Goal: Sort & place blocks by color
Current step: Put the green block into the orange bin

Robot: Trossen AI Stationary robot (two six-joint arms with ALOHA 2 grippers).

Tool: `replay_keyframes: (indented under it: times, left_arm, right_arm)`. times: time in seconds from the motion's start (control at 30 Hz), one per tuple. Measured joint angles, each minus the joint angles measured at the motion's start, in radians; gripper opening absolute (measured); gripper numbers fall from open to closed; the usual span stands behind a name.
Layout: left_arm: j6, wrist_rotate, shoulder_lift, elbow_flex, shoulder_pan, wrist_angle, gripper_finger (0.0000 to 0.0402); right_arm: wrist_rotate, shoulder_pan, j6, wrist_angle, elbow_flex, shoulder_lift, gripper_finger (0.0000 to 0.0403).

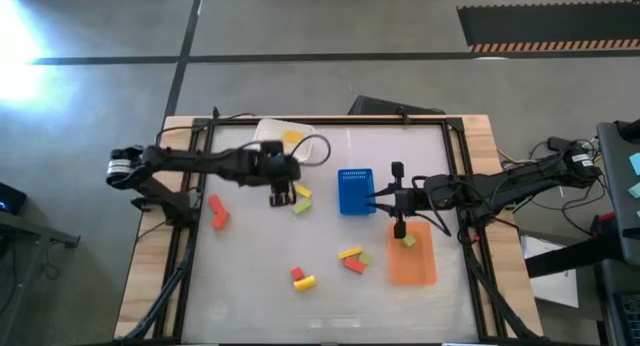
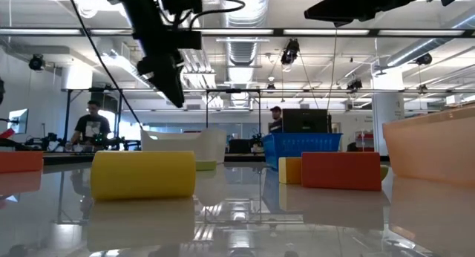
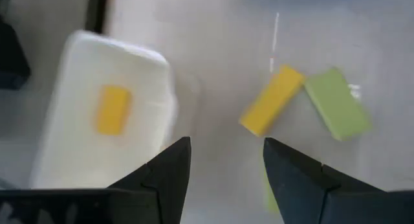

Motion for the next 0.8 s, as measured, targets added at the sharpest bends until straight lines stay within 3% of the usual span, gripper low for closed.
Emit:
replay_keyframes:
  times: [0.37, 0.8]
  left_arm:
    - [-0.148, 0.024, -0.048, -0.317, -0.053, 0.316, 0.0178]
    - [-0.150, 0.024, -0.046, -0.489, -0.049, 0.527, 0.0178]
  right_arm:
    - [0.000, 0.000, 0.000, 0.003, 0.000, 0.000, 0.0063]
    - [-0.001, 0.000, 0.000, 0.002, 0.000, 0.000, 0.0063]
